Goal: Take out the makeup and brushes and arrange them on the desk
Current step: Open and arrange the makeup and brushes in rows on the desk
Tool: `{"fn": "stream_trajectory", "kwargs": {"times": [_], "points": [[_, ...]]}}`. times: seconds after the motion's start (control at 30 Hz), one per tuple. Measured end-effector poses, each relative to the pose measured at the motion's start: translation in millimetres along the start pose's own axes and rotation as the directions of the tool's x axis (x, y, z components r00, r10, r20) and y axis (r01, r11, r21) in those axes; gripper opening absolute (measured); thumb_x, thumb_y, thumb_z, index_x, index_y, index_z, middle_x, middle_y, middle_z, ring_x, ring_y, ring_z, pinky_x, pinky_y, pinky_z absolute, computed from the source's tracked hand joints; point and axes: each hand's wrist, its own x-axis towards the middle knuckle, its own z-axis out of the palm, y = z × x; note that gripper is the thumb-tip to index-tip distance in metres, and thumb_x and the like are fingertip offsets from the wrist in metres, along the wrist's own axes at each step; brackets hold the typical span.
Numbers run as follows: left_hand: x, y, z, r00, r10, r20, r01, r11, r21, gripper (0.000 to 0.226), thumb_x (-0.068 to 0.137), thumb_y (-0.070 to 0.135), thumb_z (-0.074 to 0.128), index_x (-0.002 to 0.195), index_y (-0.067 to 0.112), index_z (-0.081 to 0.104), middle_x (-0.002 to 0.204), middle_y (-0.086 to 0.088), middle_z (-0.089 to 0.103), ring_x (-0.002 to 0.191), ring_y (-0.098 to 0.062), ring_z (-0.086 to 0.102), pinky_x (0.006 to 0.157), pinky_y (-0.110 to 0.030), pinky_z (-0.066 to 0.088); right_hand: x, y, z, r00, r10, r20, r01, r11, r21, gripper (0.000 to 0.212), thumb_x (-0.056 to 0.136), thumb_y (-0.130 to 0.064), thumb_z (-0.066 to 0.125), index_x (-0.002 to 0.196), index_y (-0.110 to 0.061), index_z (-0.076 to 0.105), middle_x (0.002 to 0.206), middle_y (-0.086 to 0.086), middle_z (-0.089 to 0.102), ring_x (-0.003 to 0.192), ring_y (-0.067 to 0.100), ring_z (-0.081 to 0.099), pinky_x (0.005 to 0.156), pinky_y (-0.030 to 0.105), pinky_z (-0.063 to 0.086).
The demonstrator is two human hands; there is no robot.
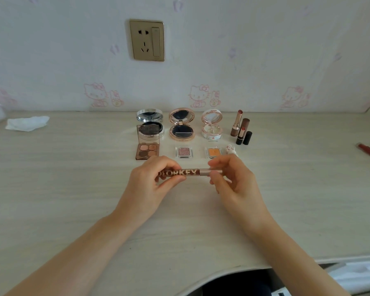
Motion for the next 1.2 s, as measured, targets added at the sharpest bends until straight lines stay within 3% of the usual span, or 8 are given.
{"fn": "stream_trajectory", "kwargs": {"times": [0.13, 0.23, 0.43, 0.6, 0.73, 0.83, 1.0, 1.2], "points": [[1.3, -0.1, 0.1, 1.000, -0.009, -0.029, 0.009, 1.000, -0.011, 0.018, 0.076, 0.030, 0.073, 0.087, 0.016, 0.068, 0.078, 0.009, 0.063, 0.072, -0.007, 0.056, 0.067, -0.012, 0.041, 1.0, -2.0, -0.2, 0.998, 0.049, -0.046, -0.047, 0.998, 0.048, 0.008, 0.088, -0.027, 0.062, 0.095, -0.029, 0.063, 0.088, 0.000, 0.066, 0.077, 0.011, 0.062, 0.061, 0.019, 0.046], [1.3, 0.0, 1.6, 1.000, -0.011, -0.021, 0.010, 1.000, -0.016, 0.015, 0.077, 0.026, 0.075, 0.087, 0.017, 0.068, 0.078, 0.010, 0.063, 0.073, -0.006, 0.056, 0.067, -0.011, 0.041, 2.1, 0.1, -1.5, 0.993, 0.088, -0.084, -0.086, 0.996, 0.026, 0.020, 0.094, -0.033, 0.055, 0.083, -0.020, 0.064, 0.071, 0.000, 0.069, 0.061, 0.010, 0.060, 0.056, 0.018, 0.045], [0.9, -1.2, -0.2, 1.000, 0.012, -0.001, -0.012, 1.000, 0.000, 0.017, 0.076, 0.029, 0.073, 0.088, 0.017, 0.069, 0.080, 0.010, 0.063, 0.074, -0.005, 0.057, 0.067, -0.013, 0.042, 1.4, -0.6, -2.7, 0.996, 0.062, -0.070, -0.064, 0.998, -0.020, 0.016, 0.086, -0.013, 0.059, 0.089, -0.027, 0.065, 0.075, -0.006, 0.071, 0.068, 0.008, 0.064, 0.063, 0.030, 0.052], [0.5, -0.7, 0.4, 1.000, 0.020, -0.011, -0.020, 1.000, 0.000, 0.018, 0.076, 0.026, 0.074, 0.088, 0.014, 0.069, 0.080, 0.009, 0.063, 0.074, -0.004, 0.057, 0.068, -0.013, 0.042, 0.8, -1.6, -1.4, 0.994, 0.098, -0.057, -0.096, 0.994, 0.045, 0.018, 0.086, -0.044, 0.060, 0.090, -0.027, 0.064, 0.072, -0.001, 0.072, 0.060, 0.010, 0.061, 0.055, 0.026, 0.046], [0.7, -1.5, 0.3, 1.000, 0.025, 0.004, -0.025, 1.000, 0.001, 0.015, 0.078, 0.026, 0.073, 0.089, 0.016, 0.068, 0.080, 0.011, 0.063, 0.075, -0.005, 0.057, 0.069, -0.014, 0.042, 2.6, 1.2, -1.0, 0.996, 0.070, -0.046, -0.069, 0.997, 0.023, 0.011, 0.093, -0.020, 0.058, 0.087, -0.024, 0.066, 0.074, -0.003, 0.071, 0.060, 0.007, 0.059, 0.054, 0.020, 0.048], [1.1, -2.3, -0.4, 0.999, 0.040, 0.011, -0.040, 0.999, 0.012, 0.016, 0.079, 0.029, 0.070, 0.089, 0.017, 0.068, 0.080, 0.012, 0.062, 0.074, -0.007, 0.057, 0.068, -0.017, 0.044, 2.6, 1.4, -0.9, 0.998, 0.059, -0.015, -0.058, 0.996, 0.064, 0.024, 0.086, -0.003, 0.061, 0.093, -0.026, 0.063, 0.086, -0.003, 0.067, 0.076, 0.014, 0.063, 0.056, 0.022, 0.050], [0.0, -3.0, 0.4, 0.998, 0.060, 0.019, -0.060, 0.998, 0.006, 0.017, 0.080, 0.033, 0.068, 0.091, 0.019, 0.067, 0.082, 0.012, 0.063, 0.077, -0.009, 0.058, 0.068, -0.016, 0.044, 3.5, -0.3, -0.4, 0.995, 0.099, -0.028, -0.095, 0.988, 0.118, 0.010, 0.092, -0.028, 0.060, 0.093, -0.019, 0.063, 0.079, 0.001, 0.069, 0.067, 0.016, 0.065, 0.053, 0.026, 0.051], [-0.4, -4.0, 0.5, 0.993, 0.113, 0.044, -0.116, 0.990, 0.083, 0.022, 0.085, 0.034, 0.062, 0.102, 0.020, 0.069, 0.089, 0.011, 0.065, 0.082, -0.004, 0.059, 0.073, -0.020, 0.047, 2.8, 1.2, 1.1, 0.997, 0.072, -0.021, -0.070, 0.993, 0.091, 0.020, 0.091, -0.005, 0.055, 0.095, -0.023, 0.063, 0.078, 0.004, 0.065, 0.064, 0.012, 0.061, 0.055, 0.023, 0.050]]}}
